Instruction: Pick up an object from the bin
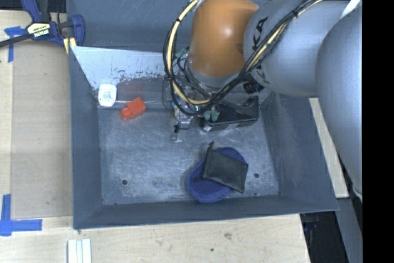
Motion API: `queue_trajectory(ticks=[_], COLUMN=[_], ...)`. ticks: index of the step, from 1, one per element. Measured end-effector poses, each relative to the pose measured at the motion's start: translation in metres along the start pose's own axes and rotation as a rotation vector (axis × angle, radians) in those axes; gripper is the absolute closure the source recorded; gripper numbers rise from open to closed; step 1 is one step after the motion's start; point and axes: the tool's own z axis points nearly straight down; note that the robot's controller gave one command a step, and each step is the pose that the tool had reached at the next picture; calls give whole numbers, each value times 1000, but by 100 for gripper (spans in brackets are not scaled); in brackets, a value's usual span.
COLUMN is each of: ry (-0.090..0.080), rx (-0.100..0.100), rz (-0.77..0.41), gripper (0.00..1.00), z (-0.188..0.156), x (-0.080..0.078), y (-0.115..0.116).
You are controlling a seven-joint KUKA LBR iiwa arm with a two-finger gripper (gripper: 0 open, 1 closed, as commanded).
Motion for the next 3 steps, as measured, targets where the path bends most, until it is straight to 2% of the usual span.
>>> queue_trajectory(ticks=[1, 2, 3], ry=[-12, -6, -2], rx=[-1, 3, -1], rz=[-158, -258, -256], gripper=[0, 0, 0], z=[-28, -11, 47], x=[1, 2, -20], y=[-4, -65, -65])
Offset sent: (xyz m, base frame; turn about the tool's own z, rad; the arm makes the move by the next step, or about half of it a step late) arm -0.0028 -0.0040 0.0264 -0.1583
